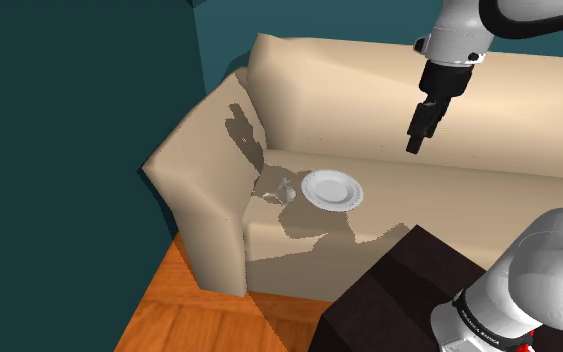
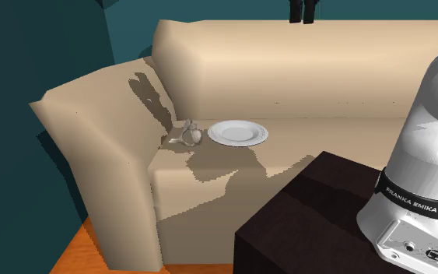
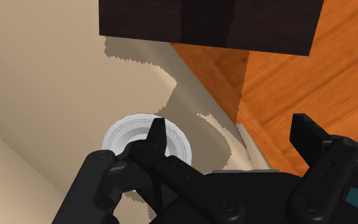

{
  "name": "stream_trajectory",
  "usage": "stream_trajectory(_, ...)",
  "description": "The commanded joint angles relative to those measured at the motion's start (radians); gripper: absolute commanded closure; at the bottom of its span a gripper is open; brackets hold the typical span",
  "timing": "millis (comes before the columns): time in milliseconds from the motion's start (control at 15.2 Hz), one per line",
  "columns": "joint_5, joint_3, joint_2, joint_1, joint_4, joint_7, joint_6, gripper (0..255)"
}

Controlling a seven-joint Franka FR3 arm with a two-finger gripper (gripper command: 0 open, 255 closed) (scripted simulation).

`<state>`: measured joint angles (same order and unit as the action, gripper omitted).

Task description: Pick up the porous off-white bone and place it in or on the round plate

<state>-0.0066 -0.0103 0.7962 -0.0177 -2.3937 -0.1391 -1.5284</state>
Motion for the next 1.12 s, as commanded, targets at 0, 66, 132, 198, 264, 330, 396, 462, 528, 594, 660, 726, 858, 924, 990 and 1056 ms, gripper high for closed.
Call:
stream_trajectory(0, 0.000, 0.000, 0.000, 0.000, 0.000, 0.000, 0.000, 0)
stream_trajectory(66, 0.003, 0.001, -0.020, -0.001, -0.014, 0.003, -0.038, 0)
stream_trajectory(132, 0.006, 0.002, -0.041, -0.001, -0.027, 0.006, -0.077, 0)
stream_trajectory(198, 0.009, 0.003, -0.064, -0.002, -0.038, 0.009, -0.115, 0)
stream_trajectory(264, 0.011, 0.005, -0.089, -0.002, -0.048, 0.012, -0.153, 0)
stream_trajectory(330, 0.014, 0.006, -0.114, -0.003, -0.056, 0.015, -0.192, 0)
stream_trajectory(396, 0.017, 0.007, -0.142, -0.004, -0.062, 0.018, -0.230, 0)
stream_trajectory(462, 0.020, 0.008, -0.170, -0.005, -0.067, 0.020, -0.267, 0)
stream_trajectory(528, 0.022, 0.009, -0.200, -0.006, -0.071, 0.022, -0.305, 0)
stream_trajectory(594, 0.025, 0.010, -0.230, -0.007, -0.073, 0.025, -0.342, 0)
stream_trajectory(660, 0.028, 0.011, -0.262, -0.007, -0.074, 0.027, -0.379, 0)
stream_trajectory(726, 0.030, 0.012, -0.295, -0.008, -0.072, 0.029, -0.415, 0)
stream_trajectory(858, 0.036, 0.014, -0.363, -0.010, -0.066, 0.032, -0.485, 0)
stream_trajectory(924, 0.038, 0.015, -0.399, -0.011, -0.060, 0.034, -0.519, 0)
stream_trajectory(990, 0.041, 0.016, -0.435, -0.012, -0.053, 0.036, -0.552, 0)
stream_trajectory(1056, 0.044, 0.017, -0.471, -0.013, -0.044, 0.037, -0.584, 0)
